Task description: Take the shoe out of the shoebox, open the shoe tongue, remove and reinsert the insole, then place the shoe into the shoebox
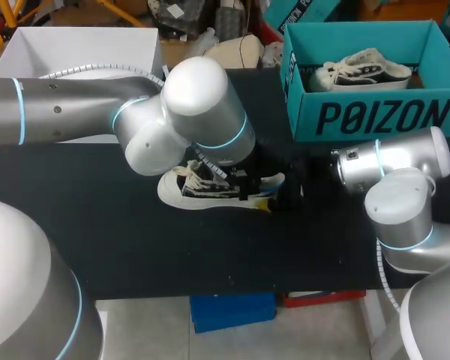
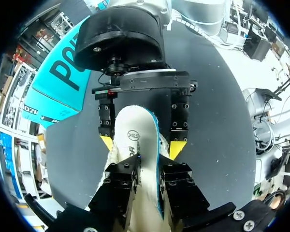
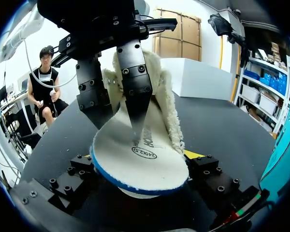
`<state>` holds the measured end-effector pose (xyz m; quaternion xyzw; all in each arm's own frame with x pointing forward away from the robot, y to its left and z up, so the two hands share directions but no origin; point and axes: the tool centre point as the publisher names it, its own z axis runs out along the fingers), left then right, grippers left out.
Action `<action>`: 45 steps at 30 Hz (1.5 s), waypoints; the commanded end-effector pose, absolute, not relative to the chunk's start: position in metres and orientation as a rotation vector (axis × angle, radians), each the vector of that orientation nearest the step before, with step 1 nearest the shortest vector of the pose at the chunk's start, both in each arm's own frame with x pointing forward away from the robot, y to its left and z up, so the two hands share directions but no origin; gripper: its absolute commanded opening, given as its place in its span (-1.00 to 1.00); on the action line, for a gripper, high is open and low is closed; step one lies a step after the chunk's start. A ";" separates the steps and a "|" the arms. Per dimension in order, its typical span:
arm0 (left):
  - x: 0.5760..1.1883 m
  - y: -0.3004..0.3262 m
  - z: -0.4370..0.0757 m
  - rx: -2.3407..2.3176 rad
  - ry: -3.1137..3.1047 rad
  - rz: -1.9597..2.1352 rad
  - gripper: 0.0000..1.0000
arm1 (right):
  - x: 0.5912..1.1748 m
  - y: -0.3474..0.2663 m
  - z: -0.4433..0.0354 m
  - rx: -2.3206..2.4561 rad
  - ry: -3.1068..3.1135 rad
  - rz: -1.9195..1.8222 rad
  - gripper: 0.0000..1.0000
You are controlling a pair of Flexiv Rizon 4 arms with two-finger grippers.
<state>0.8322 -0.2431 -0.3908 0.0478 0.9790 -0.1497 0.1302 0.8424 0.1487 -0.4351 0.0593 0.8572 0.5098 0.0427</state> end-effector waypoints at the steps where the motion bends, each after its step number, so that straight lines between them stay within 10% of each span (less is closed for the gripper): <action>1: 0.830 -0.247 -0.393 0.094 2.816 -0.418 -0.54 | 0.841 0.150 -0.434 0.182 2.624 1.557 -1.00; 7: 0.833 -0.247 -0.391 0.008 2.790 -0.412 -1.00 | 0.841 0.150 -0.434 0.182 2.624 1.557 -1.00; 45: 0.794 -0.208 -0.259 0.305 3.005 -1.024 -1.00 | 0.841 0.150 -0.434 0.182 2.624 1.557 -1.00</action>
